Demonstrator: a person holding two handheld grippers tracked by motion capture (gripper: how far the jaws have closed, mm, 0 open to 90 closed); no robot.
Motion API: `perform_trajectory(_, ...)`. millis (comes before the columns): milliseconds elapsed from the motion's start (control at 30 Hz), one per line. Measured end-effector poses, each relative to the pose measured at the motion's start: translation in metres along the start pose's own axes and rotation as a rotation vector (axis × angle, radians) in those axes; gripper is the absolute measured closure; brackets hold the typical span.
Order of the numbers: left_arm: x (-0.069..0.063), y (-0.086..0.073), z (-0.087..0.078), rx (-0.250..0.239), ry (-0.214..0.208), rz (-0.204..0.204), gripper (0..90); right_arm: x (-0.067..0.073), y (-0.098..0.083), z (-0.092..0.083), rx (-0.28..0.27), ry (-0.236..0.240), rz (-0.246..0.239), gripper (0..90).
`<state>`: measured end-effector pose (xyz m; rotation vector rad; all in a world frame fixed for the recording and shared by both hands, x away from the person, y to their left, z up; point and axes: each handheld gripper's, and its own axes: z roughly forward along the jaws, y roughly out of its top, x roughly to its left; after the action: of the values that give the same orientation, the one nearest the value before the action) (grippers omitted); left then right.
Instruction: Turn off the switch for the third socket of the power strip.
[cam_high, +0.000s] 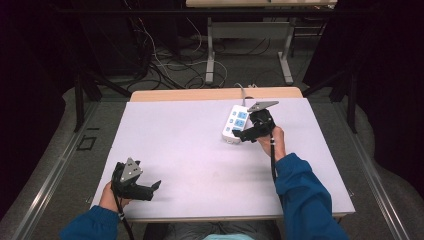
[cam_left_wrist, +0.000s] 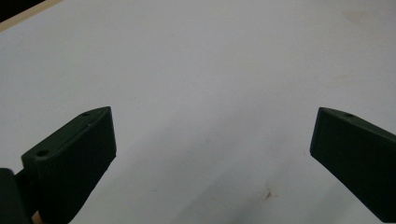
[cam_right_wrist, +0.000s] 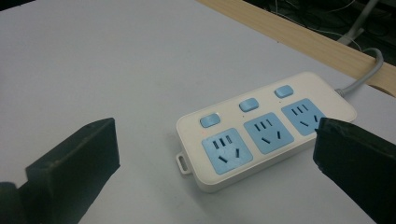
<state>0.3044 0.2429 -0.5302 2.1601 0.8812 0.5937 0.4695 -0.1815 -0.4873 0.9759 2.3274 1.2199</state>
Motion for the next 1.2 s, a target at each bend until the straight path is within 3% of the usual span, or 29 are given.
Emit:
perform_trajectory(500,0.0,0.0,0.0,0.003,0.0,0.005,0.3,0.008,0.012,0.016,0.015,0.018,-0.031,0.0)
perform_trajectory(767,0.001,-0.001,0.0,-0.002,0.012,0.012,0.3,0.01,0.017,0.024,0.008,0.03,-0.019,0.0)
perform_trajectory(1200,-0.001,0.001,0.002,0.005,-0.004,0.011,0.2,0.008,0.019,0.033,0.011,0.023,-0.014,0.0)
